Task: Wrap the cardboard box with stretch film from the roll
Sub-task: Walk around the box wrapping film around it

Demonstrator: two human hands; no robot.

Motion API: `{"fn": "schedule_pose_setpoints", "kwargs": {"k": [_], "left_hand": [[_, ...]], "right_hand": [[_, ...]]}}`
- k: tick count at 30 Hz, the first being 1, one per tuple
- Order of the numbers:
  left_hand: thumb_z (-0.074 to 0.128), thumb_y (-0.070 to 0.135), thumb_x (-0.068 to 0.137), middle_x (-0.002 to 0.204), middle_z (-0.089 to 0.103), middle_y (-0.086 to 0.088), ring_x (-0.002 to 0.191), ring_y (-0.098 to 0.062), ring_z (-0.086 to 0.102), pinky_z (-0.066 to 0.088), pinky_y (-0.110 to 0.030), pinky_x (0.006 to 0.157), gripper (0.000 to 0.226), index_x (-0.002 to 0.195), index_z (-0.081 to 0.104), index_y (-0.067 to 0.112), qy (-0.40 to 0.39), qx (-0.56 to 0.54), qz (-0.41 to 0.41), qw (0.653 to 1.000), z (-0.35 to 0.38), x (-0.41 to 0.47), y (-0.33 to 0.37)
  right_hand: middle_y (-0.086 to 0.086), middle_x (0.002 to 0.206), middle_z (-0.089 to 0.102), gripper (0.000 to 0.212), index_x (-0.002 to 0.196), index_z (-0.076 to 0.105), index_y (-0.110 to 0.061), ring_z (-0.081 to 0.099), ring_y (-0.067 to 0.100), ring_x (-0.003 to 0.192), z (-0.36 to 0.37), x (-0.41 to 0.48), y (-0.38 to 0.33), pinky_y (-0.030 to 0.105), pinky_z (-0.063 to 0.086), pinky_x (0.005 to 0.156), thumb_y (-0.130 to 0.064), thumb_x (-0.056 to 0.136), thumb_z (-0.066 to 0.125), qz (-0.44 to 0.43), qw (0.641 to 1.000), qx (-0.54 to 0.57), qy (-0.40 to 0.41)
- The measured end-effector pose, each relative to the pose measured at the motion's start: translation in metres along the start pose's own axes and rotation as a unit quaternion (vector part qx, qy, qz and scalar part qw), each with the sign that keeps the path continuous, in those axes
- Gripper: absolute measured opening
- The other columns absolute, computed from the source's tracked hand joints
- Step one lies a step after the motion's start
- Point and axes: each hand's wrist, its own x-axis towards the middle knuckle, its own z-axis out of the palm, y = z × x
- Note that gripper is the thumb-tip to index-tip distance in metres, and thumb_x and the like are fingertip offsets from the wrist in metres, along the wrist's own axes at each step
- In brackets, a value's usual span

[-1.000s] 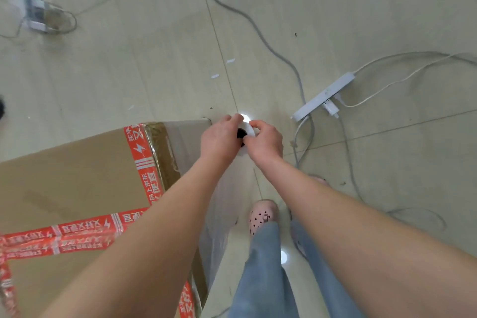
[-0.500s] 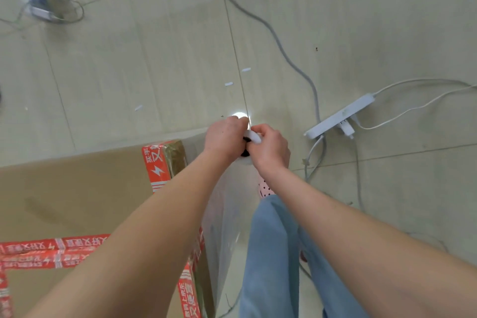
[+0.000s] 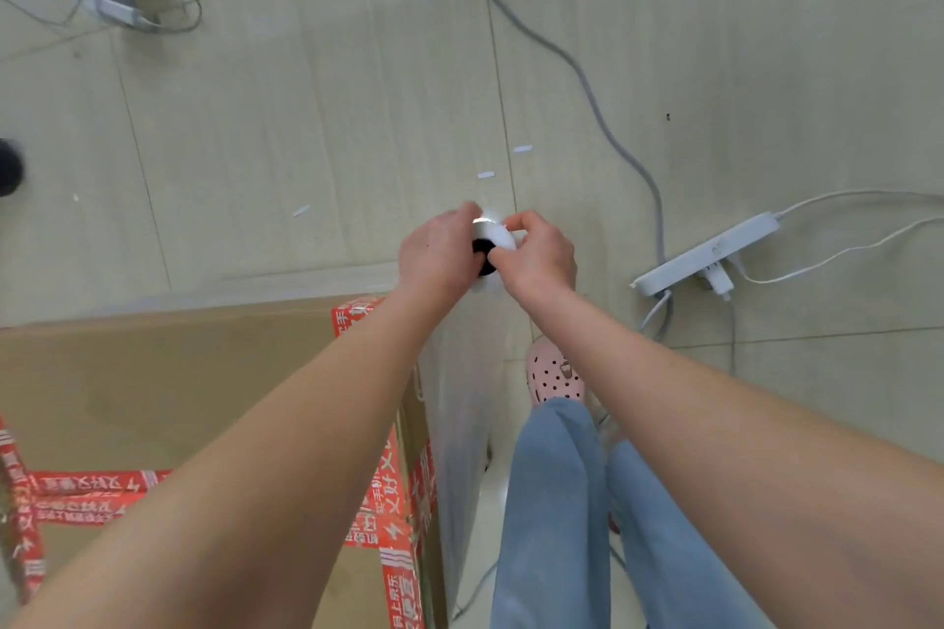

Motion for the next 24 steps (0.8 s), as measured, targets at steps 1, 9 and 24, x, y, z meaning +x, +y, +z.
{"fn": "schedule_pose_setpoints", "kwargs": {"k": [1,9,24], "left_hand": [[0.053,0.017,0.085,0.111,0.064,-0.003,0.103,-0.027,0.059,0.042,-0.031,0.07,0.04,0.125,0.053,0.021,-0.013,0.017,0.035,0.999,-0.004,0.006,0.002],[0.054,0.006,0.075,0.072,0.055,-0.006,0.07,-0.029,0.055,0.033,-0.026,0.051,0.005,0.075,0.058,0.009,-0.029,0.058,0.054,0.996,-0.021,0.034,0.002],[0.058,0.022,0.077,0.079,0.067,-0.015,0.075,-0.033,0.066,0.045,-0.032,0.057,0.018,0.074,0.061,0.004,0.049,-0.149,-0.172,0.972,-0.043,0.049,-0.081]], "right_hand": [[0.003,0.11,0.062,0.03,0.109,0.06,-0.026,0.059,0.022,0.089,0.002,0.0,-0.001,0.025,0.039,0.067,-0.016,0.08,0.059,-0.002,1.0,-0.007,-0.004],[-0.002,0.103,0.067,0.023,0.103,0.062,-0.023,0.055,0.019,0.085,-0.002,0.008,-0.023,0.027,0.043,0.072,-0.016,0.082,0.057,-0.03,0.998,-0.045,0.014],[0.002,0.12,0.062,0.044,0.123,0.06,-0.018,0.062,0.026,0.104,0.054,0.026,-0.082,0.042,0.054,0.088,-0.011,0.08,0.065,0.005,0.994,0.082,-0.07]]}}
